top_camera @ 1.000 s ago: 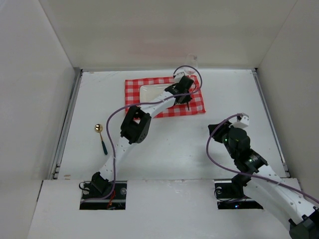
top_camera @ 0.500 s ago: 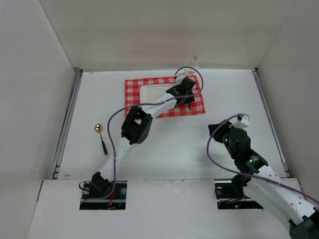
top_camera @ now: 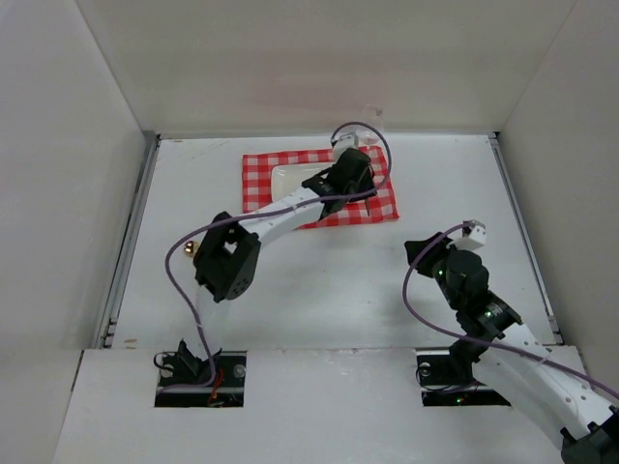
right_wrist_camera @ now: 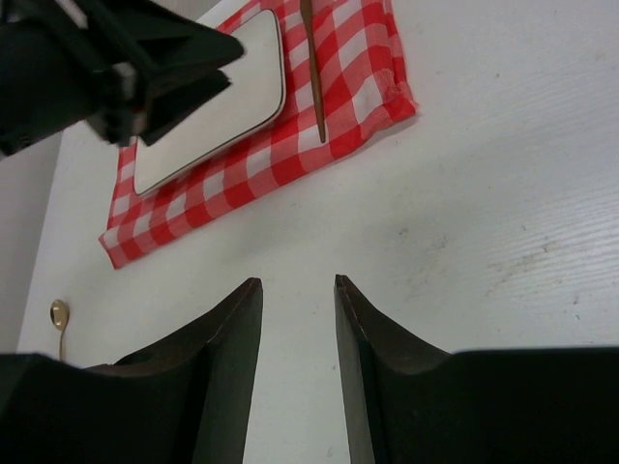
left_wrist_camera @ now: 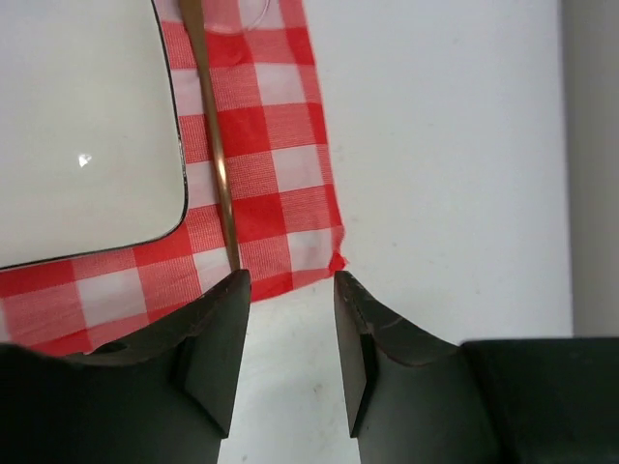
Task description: Set the dinner table for one person
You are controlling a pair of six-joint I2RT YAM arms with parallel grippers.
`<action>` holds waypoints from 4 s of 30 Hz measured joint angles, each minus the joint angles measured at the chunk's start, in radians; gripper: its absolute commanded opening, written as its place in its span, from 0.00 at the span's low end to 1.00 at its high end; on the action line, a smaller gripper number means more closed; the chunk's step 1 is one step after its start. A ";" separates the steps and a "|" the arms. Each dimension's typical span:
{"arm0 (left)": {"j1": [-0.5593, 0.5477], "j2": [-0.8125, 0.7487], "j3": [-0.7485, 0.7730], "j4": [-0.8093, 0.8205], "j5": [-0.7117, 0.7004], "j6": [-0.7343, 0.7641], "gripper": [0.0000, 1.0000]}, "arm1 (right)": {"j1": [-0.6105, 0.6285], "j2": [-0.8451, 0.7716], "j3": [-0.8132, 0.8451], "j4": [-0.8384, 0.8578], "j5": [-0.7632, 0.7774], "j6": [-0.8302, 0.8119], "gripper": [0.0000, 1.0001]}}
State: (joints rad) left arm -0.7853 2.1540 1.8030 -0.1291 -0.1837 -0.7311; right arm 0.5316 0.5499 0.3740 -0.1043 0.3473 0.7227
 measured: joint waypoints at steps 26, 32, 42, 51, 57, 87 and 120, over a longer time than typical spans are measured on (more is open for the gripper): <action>0.475 -1.192 -1.240 -0.303 -0.414 0.011 0.44 | 0.275 0.225 -0.010 0.151 -0.001 -0.027 0.33; 0.571 -1.122 -1.263 -0.309 -0.369 -0.011 0.38 | 0.295 0.209 -0.010 0.177 -0.002 -0.037 0.34; 0.635 -1.041 -1.349 -0.220 -0.275 -0.053 0.27 | 0.307 0.177 -0.011 0.186 -0.002 -0.039 0.36; 0.632 -1.054 -1.375 -0.120 -0.261 -0.072 0.00 | 0.307 0.163 -0.011 0.187 -0.002 -0.038 0.37; 0.556 -1.171 -1.344 -0.171 -0.225 -0.024 0.00 | 0.307 0.188 -0.011 0.200 -0.002 -0.038 0.37; 0.518 -0.293 -0.550 0.093 0.150 0.382 0.02 | 0.307 0.264 -0.035 0.272 -0.002 -0.034 0.50; 0.515 -0.337 -0.629 0.105 0.027 0.389 1.00 | 0.307 0.303 -0.036 0.293 -0.002 -0.034 0.50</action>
State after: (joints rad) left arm -0.2707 1.8172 1.1740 -0.0238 -0.1570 -0.3416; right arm 0.8391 0.8524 0.3382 0.1886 0.3454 0.6884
